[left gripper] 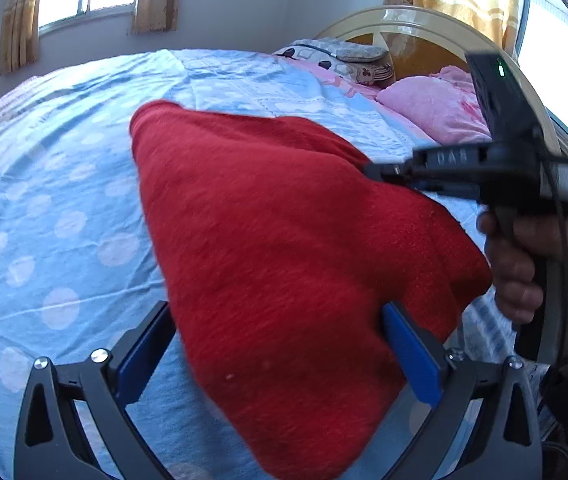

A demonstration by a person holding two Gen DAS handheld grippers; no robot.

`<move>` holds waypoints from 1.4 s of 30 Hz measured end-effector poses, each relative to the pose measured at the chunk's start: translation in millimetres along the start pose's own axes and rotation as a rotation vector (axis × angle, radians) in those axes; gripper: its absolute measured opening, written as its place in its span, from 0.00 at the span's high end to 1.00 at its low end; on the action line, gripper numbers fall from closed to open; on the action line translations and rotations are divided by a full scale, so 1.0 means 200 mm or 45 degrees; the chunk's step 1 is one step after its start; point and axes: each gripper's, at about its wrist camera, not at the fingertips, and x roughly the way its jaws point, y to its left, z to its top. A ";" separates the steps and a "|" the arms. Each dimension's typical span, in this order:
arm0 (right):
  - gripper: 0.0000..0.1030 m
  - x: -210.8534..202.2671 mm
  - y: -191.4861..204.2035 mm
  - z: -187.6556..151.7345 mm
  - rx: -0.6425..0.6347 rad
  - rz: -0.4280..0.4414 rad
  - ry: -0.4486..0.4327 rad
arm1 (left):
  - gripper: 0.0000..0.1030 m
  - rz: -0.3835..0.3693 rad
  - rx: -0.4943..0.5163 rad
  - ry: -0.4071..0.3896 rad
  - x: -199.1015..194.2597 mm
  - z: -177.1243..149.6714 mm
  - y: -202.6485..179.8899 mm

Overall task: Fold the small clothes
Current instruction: 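Press the folded sweater flat with the left gripper while the right gripper withdraws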

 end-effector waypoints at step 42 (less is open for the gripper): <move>0.32 -0.38 0.01 -0.14 -0.269 0.129 -0.131 | 0.00 0.019 -0.007 0.016 0.00 0.11 0.07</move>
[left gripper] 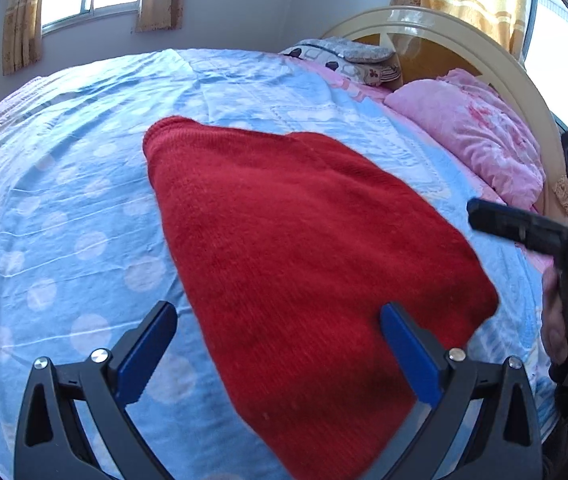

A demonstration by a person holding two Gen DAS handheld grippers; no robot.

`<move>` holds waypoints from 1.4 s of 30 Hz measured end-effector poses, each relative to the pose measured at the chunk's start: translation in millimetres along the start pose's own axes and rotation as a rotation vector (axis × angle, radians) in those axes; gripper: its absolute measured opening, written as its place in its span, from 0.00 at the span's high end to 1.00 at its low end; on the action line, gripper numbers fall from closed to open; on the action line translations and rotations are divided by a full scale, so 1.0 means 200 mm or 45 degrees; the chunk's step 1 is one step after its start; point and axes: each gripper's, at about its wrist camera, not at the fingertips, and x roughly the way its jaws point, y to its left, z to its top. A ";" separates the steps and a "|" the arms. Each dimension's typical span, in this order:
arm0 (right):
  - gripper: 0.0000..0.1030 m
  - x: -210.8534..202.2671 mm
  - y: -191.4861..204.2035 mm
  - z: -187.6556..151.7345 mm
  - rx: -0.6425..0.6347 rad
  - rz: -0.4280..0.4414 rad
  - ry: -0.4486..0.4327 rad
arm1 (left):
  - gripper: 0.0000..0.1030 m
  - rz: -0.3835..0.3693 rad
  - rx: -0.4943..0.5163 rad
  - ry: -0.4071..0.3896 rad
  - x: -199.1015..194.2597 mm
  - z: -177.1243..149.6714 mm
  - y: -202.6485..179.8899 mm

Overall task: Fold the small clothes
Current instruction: 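Press the folded sweater flat with the left gripper while the right gripper withdraws, then close the right gripper on the edge of the folded red sweater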

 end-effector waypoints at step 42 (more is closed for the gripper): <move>0.74 0.64 -0.15 0.22 0.200 0.148 0.078 | 0.17 -0.139 -0.106 0.047 0.09 -0.01 0.01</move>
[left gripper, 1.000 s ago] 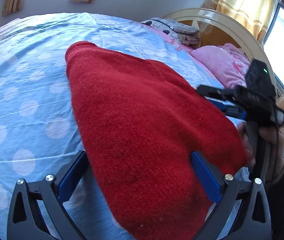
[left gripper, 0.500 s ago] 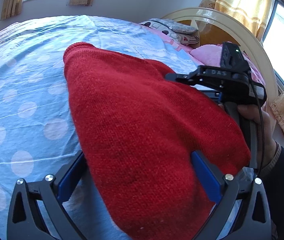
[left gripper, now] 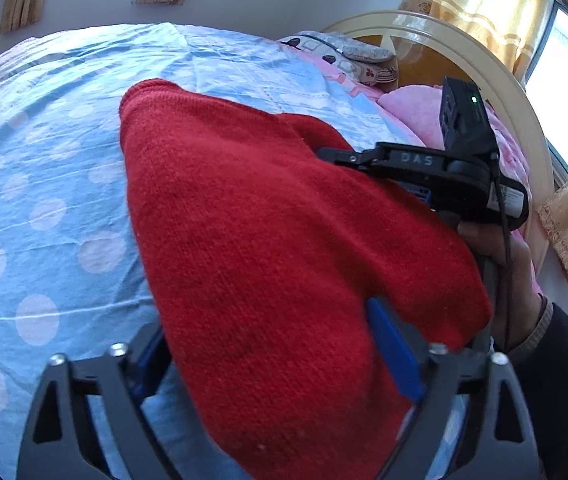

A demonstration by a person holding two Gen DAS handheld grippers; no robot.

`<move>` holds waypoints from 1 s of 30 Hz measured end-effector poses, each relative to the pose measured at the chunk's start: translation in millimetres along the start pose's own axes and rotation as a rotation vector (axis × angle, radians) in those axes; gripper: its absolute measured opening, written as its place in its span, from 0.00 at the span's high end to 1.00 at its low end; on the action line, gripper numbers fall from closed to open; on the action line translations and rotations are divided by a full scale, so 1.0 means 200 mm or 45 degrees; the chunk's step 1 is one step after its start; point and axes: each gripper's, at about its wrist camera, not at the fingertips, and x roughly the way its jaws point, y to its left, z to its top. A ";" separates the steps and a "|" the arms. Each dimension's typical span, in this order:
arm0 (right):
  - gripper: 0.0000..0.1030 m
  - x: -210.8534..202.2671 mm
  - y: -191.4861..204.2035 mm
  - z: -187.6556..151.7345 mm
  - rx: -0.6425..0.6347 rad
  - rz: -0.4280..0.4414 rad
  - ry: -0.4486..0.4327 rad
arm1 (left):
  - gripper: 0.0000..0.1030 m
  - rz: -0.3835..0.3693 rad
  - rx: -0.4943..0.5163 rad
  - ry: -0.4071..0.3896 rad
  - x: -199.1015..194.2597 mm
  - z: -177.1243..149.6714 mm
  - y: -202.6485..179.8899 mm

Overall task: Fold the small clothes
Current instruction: 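Close the right gripper on the edge of the folded red sweater, then lift the sweater bundle with the right gripper and carry it across the bed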

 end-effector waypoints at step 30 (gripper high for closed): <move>0.81 -0.45 0.41 -0.29 -0.074 0.124 -0.153 | 0.58 0.148 0.156 -0.025 -0.40 -0.20 -0.15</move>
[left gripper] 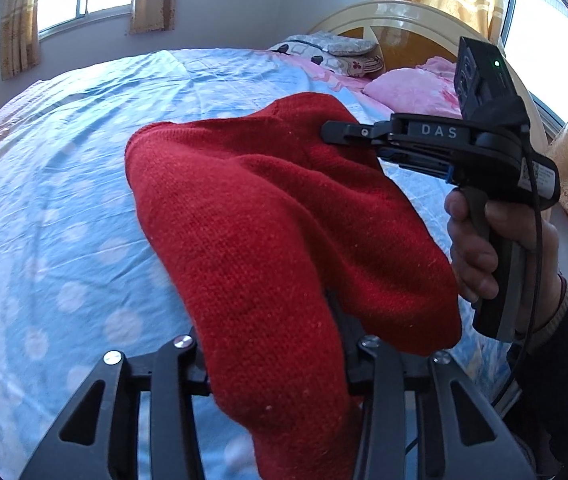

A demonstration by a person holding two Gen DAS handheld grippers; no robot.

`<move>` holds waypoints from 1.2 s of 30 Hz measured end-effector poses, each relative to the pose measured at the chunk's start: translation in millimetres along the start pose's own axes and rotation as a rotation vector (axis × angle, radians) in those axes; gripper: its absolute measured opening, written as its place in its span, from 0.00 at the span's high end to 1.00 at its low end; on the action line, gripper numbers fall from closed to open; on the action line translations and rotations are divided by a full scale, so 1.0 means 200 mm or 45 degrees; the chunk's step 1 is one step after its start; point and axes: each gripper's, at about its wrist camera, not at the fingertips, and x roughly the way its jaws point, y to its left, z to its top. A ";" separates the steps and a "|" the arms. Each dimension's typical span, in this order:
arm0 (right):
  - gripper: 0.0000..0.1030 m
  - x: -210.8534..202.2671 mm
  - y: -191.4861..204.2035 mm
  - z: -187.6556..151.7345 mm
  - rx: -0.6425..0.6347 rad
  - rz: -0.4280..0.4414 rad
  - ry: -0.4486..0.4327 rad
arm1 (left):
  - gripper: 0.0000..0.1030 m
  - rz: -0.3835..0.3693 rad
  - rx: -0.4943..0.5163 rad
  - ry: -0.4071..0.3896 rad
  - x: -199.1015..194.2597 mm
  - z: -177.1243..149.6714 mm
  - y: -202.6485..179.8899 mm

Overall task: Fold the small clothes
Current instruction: 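Lift the sweater bundle with the right gripper and carry it across the bed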

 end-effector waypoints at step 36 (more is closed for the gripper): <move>0.82 0.32 0.94 -0.22 -0.165 0.295 0.108 | 0.59 0.290 -0.150 -0.118 -0.51 -0.36 0.33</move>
